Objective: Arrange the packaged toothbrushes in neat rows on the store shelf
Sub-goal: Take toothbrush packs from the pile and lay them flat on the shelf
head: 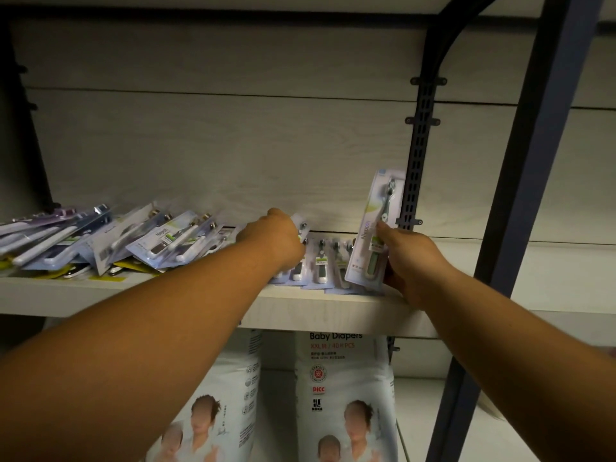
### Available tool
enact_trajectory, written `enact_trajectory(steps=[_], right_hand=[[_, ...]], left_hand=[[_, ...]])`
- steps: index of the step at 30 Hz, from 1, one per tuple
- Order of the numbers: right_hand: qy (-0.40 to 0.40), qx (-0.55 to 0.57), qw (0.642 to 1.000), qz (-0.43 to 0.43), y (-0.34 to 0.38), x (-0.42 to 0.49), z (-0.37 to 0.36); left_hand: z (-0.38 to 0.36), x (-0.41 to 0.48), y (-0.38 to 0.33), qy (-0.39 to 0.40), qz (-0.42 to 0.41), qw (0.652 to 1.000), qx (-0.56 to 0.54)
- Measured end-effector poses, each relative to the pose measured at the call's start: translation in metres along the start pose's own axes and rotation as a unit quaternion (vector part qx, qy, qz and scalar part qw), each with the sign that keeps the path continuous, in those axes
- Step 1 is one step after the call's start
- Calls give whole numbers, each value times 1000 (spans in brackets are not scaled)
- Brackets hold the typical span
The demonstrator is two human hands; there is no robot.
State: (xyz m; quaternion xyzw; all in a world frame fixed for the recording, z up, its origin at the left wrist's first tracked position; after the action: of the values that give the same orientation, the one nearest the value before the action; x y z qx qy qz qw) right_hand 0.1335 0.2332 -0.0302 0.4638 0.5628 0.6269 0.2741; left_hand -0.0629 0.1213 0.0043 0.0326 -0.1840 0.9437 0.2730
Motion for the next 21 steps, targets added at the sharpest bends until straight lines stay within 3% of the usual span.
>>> enact_trajectory(steps=[4,7,11,16,21], right_hand=[[12,2,1000,6,0,-1,-3],[24,30,999,7,4,-4,-13],[43,33,998,45,24,-14,-30],[64,-60,987,135,45,-44,-36],[83,-123,975,165,46,-85,-29]], left_hand=[[15,-10,18,5,-48,981,-188],[29,-26,25,18,-97,932,-349],[37,-38,34,67,-97,863,-492],[32,-61,33,126,-127,804,-567],[8,-100,42,165,-162,755,-614]])
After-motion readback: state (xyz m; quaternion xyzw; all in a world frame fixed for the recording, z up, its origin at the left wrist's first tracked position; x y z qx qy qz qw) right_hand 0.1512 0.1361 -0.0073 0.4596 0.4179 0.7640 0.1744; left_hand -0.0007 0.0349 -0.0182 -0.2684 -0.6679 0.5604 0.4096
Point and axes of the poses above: each hand's wrist, its own x-axis towards the middle knuckle, its own z-axis out of the back of the hand, y = z × x, the point moved 7 cm from there along x, towards the middle knuckle, and after that the axes turned 13 degrees about z, right-handed, at the moved point
